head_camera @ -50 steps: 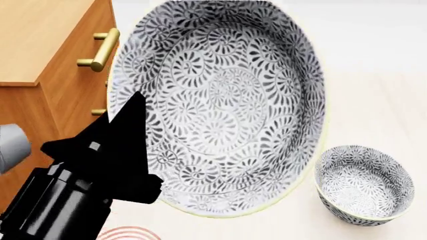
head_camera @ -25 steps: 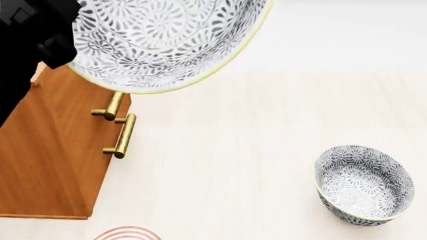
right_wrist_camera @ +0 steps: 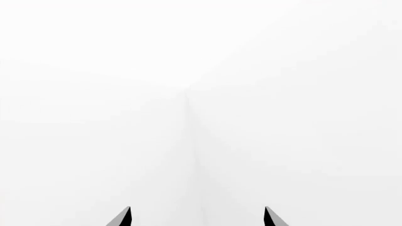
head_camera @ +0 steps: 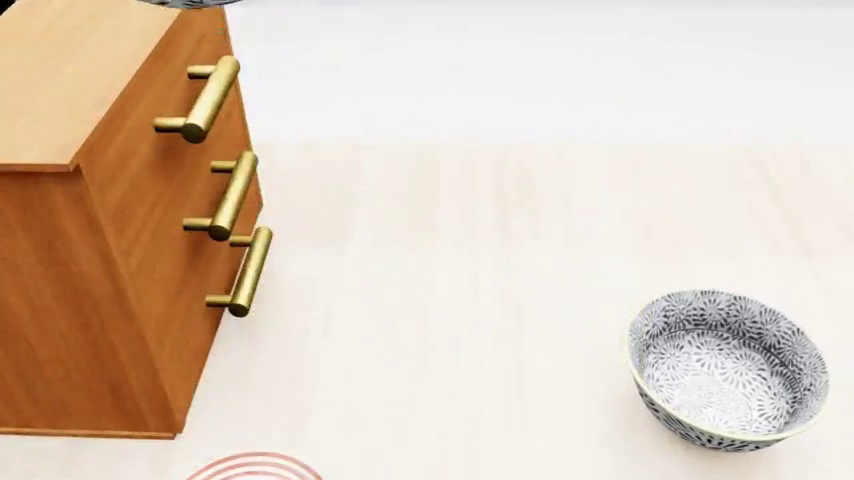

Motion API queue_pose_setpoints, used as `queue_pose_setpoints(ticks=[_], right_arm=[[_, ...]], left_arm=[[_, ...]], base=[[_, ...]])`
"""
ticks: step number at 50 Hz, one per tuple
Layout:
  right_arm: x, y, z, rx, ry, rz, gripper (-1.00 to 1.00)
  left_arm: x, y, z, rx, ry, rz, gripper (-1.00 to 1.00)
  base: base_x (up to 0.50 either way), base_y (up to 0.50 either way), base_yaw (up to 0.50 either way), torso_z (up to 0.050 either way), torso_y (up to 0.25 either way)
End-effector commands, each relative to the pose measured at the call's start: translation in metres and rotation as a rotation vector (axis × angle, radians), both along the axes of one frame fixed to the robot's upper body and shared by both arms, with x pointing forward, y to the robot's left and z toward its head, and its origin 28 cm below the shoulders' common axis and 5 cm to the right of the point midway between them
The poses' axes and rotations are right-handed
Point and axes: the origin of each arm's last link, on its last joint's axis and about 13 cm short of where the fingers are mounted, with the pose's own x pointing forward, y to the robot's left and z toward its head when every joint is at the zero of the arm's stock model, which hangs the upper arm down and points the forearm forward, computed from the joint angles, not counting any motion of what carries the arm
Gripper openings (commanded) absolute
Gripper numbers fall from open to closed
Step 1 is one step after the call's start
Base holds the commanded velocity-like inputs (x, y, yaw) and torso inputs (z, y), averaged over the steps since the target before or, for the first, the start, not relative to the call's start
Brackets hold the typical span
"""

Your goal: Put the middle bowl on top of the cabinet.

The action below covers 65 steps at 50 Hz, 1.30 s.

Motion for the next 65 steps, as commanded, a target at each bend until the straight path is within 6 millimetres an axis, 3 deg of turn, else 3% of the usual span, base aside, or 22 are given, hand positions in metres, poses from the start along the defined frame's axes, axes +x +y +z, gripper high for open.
queue_pose_setpoints(ticks=[1,7,19,30,48,59,65], right_arm=[[-0.002,0.000,0.000,0.000,-0.001,0.001,1.00],[-0.002,-0.001,0.000,0.002,-0.006,-0.003,1.00],[-0.001,0.001,0.001,-0.002,-0.005,0.003,1.00],[-0.003,0.001,0.002,-0.005,-0.011,0.003,1.00],[-0.003,0.001,0.002,-0.007,-0.014,0.000,1.00],[-0.001,0.001,0.002,-0.010,-0.020,-0.002,1.00],[0.000,0.001,0.001,-0.012,-0.020,-0.002,1.00]], left_arm=[[0.043,0.015,0.014,-0.029,0.099,0.200,-1.00],[0.067,0.029,0.007,-0.023,0.136,0.381,-1.00],[0.106,0.049,-0.005,0.006,0.242,0.563,-1.00],[0.126,0.063,-0.016,0.002,0.299,0.643,-1.00],[0.136,0.083,-0.026,-0.266,0.373,0.721,-1.00],[0.140,0.094,-0.026,-0.295,0.345,0.767,-1.00],[0.143,0.094,-0.035,-0.285,0.355,0.769,-1.00]], base=[[0.00,0.00,0.00,0.000,0.000],[0.00,0.00,0.00,0.000,0.000],[0.00,0.00,0.00,0.000,0.000],[0.00,0.00,0.00,0.000,0.001],[0.00,0.00,0.00,0.000,0.000],[0.00,0.00,0.00,0.000,0.000],[0.00,0.00,0.00,0.000,0.002]])
